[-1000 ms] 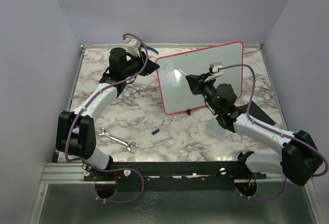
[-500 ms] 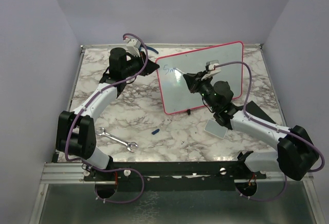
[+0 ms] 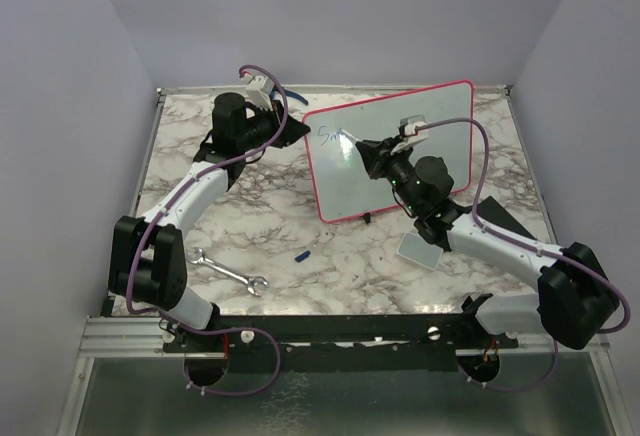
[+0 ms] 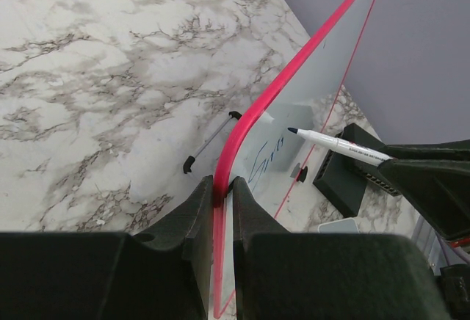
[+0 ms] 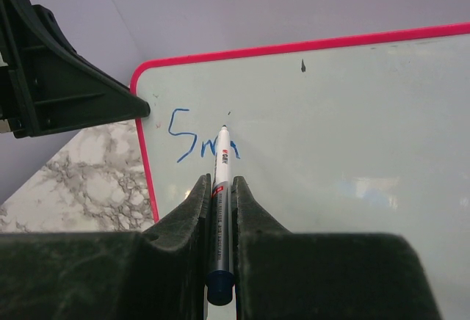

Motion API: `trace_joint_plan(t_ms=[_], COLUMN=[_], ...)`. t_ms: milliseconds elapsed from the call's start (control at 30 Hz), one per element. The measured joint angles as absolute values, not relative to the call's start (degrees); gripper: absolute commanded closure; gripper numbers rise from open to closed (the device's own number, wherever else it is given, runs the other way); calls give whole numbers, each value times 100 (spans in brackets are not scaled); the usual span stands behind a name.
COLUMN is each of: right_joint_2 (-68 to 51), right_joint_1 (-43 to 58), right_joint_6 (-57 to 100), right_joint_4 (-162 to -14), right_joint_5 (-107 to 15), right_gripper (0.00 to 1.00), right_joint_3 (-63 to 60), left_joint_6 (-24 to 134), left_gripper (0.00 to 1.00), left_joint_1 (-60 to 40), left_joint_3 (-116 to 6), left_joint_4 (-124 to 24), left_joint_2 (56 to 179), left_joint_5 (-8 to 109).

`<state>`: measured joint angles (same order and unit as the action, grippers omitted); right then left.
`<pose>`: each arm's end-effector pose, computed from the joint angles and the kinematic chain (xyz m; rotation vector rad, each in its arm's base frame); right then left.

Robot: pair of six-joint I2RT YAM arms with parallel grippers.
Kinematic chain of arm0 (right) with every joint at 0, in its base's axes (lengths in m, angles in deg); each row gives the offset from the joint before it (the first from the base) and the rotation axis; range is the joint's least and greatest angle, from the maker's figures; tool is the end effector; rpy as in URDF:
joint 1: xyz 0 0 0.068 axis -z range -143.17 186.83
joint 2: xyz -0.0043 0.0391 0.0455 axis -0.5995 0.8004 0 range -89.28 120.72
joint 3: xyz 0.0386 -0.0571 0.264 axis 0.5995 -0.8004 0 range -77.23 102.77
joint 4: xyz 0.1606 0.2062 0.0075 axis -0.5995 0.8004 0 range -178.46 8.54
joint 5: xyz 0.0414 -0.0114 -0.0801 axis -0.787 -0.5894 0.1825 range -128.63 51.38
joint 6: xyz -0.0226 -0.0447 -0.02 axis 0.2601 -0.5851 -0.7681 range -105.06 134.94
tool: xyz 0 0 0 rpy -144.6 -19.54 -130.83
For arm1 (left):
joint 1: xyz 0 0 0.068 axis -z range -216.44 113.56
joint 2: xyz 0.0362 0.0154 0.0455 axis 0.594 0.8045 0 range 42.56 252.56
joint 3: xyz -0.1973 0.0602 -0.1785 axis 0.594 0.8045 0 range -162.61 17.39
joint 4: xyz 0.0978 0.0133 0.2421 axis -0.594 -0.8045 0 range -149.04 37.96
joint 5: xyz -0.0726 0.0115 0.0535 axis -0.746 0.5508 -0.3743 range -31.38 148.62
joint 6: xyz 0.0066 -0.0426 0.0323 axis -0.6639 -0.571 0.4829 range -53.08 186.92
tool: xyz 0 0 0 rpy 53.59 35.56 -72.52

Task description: Write a sentence on the whiteboard

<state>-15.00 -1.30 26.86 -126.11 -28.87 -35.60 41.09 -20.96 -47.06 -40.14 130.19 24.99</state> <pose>0.2365 0.1778 0.2954 -0.2048 1.4979 0.5787 0.3413 -0.1149 0.3157 0.2817 1.8314 -1.0289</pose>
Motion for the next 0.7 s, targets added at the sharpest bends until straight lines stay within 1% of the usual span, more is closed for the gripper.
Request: trace_joint_plan(t_ms=[700], right_joint_2=[-1358], right_joint_1=[-130], right_joint_6=[2688], right_joint_4=[-12655], right_joint_5=[-2801], right_gripper=[100], right_joint_3=[-3475], left_joint_6=[4125], left_gripper=[93], left_joint_1=[-2100], left_joint_3=[-4697], left_joint_4=[-4014], left_joint_2=[13019], left_joint_5=[2504])
